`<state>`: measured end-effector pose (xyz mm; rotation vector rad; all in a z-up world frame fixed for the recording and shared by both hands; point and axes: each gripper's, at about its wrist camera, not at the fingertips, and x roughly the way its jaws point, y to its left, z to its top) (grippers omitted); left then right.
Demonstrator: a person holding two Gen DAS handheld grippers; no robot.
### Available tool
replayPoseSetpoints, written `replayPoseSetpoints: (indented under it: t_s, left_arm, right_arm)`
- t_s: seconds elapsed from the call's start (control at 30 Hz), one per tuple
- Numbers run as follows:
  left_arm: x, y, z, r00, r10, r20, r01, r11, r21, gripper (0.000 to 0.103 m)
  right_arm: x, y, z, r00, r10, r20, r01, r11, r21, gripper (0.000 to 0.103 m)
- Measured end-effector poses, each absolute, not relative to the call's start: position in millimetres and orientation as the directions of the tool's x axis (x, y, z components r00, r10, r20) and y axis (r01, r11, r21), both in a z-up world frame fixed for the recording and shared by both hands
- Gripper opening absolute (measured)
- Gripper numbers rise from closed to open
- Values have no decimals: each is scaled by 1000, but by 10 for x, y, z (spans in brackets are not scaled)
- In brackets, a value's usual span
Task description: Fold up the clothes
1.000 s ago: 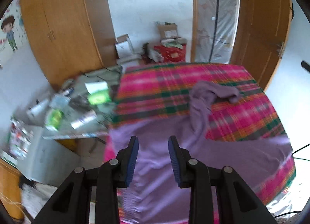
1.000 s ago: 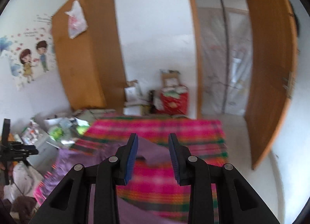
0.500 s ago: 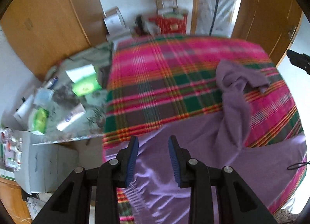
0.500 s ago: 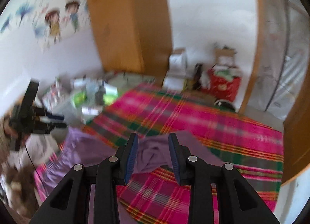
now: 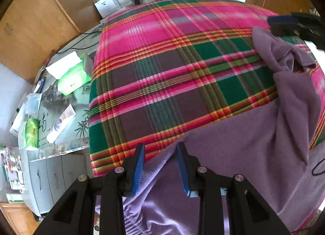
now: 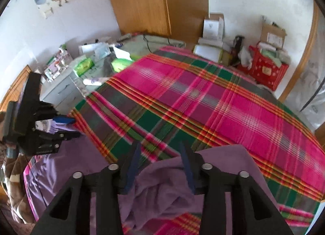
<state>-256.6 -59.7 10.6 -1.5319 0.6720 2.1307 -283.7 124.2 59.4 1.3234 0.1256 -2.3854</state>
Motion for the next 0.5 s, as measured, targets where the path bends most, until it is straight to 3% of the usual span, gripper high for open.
replayPoseSetpoints:
  t_s: [0.5]
  left_arm:
    - [-2540,-569,28,-250,174,-953,-631,-775,24,31]
  right_arm:
    - [-2933,1577,172,-318,-360,-877,409,-886,216,45]
